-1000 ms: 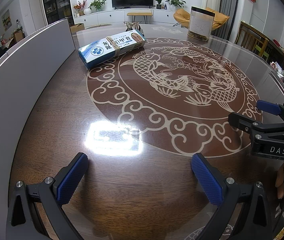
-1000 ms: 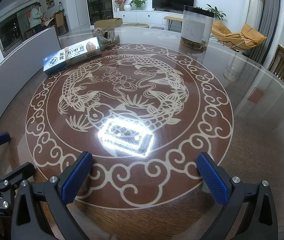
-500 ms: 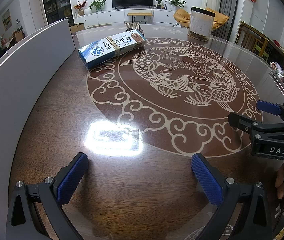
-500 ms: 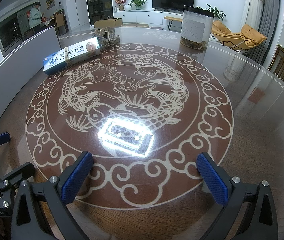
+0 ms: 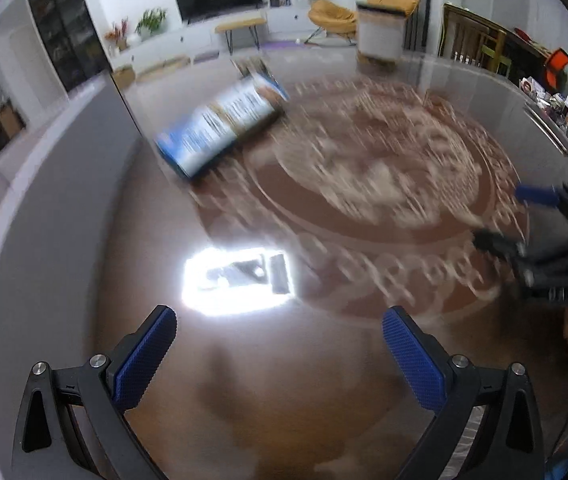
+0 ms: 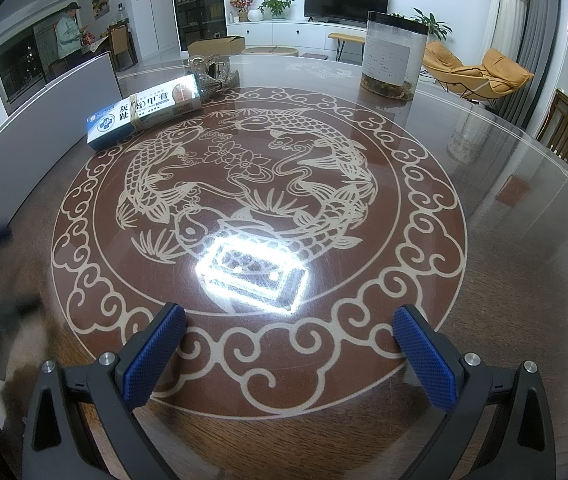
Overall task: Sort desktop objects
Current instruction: 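Lower the left gripper onto the nail cream box and close on it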
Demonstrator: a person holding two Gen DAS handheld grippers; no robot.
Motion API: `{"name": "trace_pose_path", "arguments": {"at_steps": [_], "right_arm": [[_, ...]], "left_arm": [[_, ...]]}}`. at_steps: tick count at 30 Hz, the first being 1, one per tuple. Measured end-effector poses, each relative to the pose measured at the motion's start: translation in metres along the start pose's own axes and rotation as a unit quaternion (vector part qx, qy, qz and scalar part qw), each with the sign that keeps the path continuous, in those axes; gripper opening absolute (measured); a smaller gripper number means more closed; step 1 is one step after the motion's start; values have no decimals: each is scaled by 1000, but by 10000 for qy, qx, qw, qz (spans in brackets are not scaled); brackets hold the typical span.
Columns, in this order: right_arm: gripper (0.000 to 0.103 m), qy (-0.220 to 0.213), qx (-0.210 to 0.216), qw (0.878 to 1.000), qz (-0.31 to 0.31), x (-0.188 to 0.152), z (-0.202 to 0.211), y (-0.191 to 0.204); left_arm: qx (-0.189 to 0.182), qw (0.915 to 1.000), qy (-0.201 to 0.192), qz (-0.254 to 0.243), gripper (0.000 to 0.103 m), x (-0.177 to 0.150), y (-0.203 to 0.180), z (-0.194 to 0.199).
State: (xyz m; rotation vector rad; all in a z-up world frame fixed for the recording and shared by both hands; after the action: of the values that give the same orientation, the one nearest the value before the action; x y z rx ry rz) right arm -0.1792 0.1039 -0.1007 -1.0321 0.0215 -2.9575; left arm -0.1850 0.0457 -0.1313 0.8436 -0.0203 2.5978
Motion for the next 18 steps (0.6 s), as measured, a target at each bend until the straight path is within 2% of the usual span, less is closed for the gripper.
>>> {"name": "trace_pose_path", "arguments": {"at_steps": [4, 7, 11, 16, 18], "right_arm": [[103, 0, 0, 10000, -1, 0, 0, 0], [103, 0, 0, 10000, -2, 0, 0, 0], [103, 0, 0, 10000, -3, 0, 0, 0], [103, 0, -2, 10000, -6, 0, 0, 0], [103, 0, -3, 10000, -6, 0, 0, 0]], "left_arm": [[-71, 9998, 126, 158, 103, 45, 48, -13], [77, 9998, 156, -13, 103, 70, 68, -30], [89, 9986, 173, -492, 103, 93, 67, -52], [-239, 9966, 173, -769, 103, 111, 52, -80], [-149, 9956, 214, -895, 103, 116, 46, -95]]}}
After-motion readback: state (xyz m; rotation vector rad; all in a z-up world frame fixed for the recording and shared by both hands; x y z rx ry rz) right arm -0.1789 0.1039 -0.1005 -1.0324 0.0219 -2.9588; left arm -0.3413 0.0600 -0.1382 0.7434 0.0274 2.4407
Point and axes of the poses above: each gripper's, at about its wrist camera, not at the fingertips, and z roughly against the way its jaws point, y to its left, x to its top, the point moved 5 cm from there along -z, roughly the way its jaws point, and after that the axes turned 3 degrees about -y, right-handed, at the moved point
